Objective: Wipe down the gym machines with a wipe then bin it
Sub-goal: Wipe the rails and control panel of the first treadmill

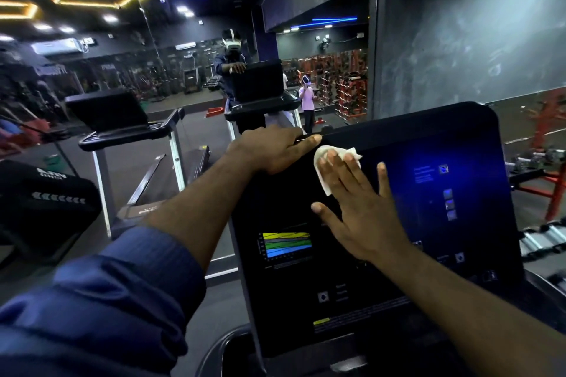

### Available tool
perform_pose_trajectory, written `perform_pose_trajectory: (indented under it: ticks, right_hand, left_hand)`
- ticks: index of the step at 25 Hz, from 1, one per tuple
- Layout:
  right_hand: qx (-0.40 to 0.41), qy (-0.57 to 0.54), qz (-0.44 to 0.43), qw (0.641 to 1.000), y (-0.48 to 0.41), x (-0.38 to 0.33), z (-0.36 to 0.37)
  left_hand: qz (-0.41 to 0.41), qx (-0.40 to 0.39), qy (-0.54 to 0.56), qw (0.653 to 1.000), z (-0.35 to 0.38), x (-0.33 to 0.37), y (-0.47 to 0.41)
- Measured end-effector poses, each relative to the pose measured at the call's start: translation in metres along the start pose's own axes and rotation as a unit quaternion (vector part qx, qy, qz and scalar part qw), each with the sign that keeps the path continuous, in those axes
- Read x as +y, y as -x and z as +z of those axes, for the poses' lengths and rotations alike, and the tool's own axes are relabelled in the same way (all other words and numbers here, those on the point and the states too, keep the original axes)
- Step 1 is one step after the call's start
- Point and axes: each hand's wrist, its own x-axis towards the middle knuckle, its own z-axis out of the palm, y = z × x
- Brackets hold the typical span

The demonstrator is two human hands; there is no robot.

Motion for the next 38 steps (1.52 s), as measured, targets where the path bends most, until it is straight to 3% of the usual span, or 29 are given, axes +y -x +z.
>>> perform_pose_trajectory:
  ticks: [2, 4, 5, 9, 11, 13, 14, 15, 18, 19, 23, 25, 27, 28, 30, 32, 34, 36, 38]
  right_hand:
    - [-0.010, -0.011, -0.038, 0.999, 0.007, -0.013, 0.006]
    - [-0.026, 0.046, -0.136, 0.989, 0.019, 0.012, 0.006]
    - [-0.025, 0.069, -0.144, 0.987, 0.018, 0.031, 0.001]
    - [-0.007, -0.029, 0.049, 0.998, 0.001, 0.040, -0.007]
    - [-0.020, -0.017, -0.039, 0.999, 0.015, 0.021, 0.005]
    - [-0.039, 0.043, -0.148, 0.987, 0.031, 0.044, 0.006]
    - [-0.039, 0.067, -0.160, 0.984, 0.031, 0.062, 0.002]
    - [-0.028, 0.076, -0.139, 0.987, 0.026, 0.077, -0.003]
    - [-0.009, -0.027, 0.069, 0.997, 0.012, 0.075, -0.007]
    - [-0.011, -0.051, 0.086, 0.995, 0.013, 0.062, -0.004]
    - [-0.046, 0.021, -0.060, 0.997, 0.043, 0.077, 0.005]
    - [-0.023, 0.044, -0.001, 0.999, 0.044, 0.100, 0.002]
    - [0.000, -0.011, 0.127, 0.992, 0.037, 0.094, 0.002]
    - [-0.002, -0.042, 0.141, 0.989, 0.034, 0.082, 0.003]
    - [-0.014, -0.040, 0.065, 0.997, 0.038, 0.072, 0.007]
    - [-0.034, 0.031, -0.009, 0.999, 0.045, 0.094, 0.004]
    - [-0.021, 0.029, 0.077, 0.996, 0.040, 0.114, 0.000]
    - [0.006, -0.055, 0.161, 0.985, 0.032, 0.106, 0.001]
    - [-0.001, -0.053, 0.087, 0.995, 0.036, 0.097, 0.004]
  left_hand:
    - [-0.010, 0.022, -0.018, 1.000, 0.002, 0.002, 0.005]
    - [-0.017, 0.031, -0.033, 0.999, 0.004, 0.005, 0.007]
    - [-0.022, 0.034, -0.040, 0.998, 0.005, 0.006, 0.006]
    - [-0.051, 0.013, -0.042, 0.998, 0.003, 0.007, 0.001]
    - [-0.054, 0.020, -0.040, 0.998, 0.003, 0.007, 0.001]
    - [-0.041, 0.039, -0.057, 0.997, 0.005, 0.015, 0.003]
    - [-0.026, 0.052, -0.067, 0.996, 0.007, 0.022, 0.004]
    - [-0.014, 0.059, -0.072, 0.996, 0.009, 0.030, 0.003]
    - [-0.005, 0.055, -0.056, 0.997, 0.013, 0.059, -0.012]
    - [-0.003, 0.050, -0.060, 0.997, 0.012, 0.068, -0.018]
    - [0.005, 0.037, -0.067, 0.997, 0.012, 0.087, -0.035]
    - [0.001, 0.035, -0.068, 0.997, 0.013, 0.089, -0.038]
    - [0.007, 0.039, -0.061, 0.997, 0.013, 0.095, -0.045]
    - [0.014, 0.039, -0.058, 0.997, 0.015, 0.098, -0.049]
    - [0.038, 0.046, -0.061, 0.996, 0.016, 0.103, -0.056]
    - [0.061, 0.051, -0.062, 0.995, 0.017, 0.110, -0.061]
    - [0.065, 0.053, -0.070, 0.994, 0.018, 0.116, -0.065]
    - [0.064, 0.048, -0.072, 0.994, 0.016, 0.124, -0.070]
    - [0.069, 0.033, -0.057, 0.995, 0.012, 0.128, -0.073]
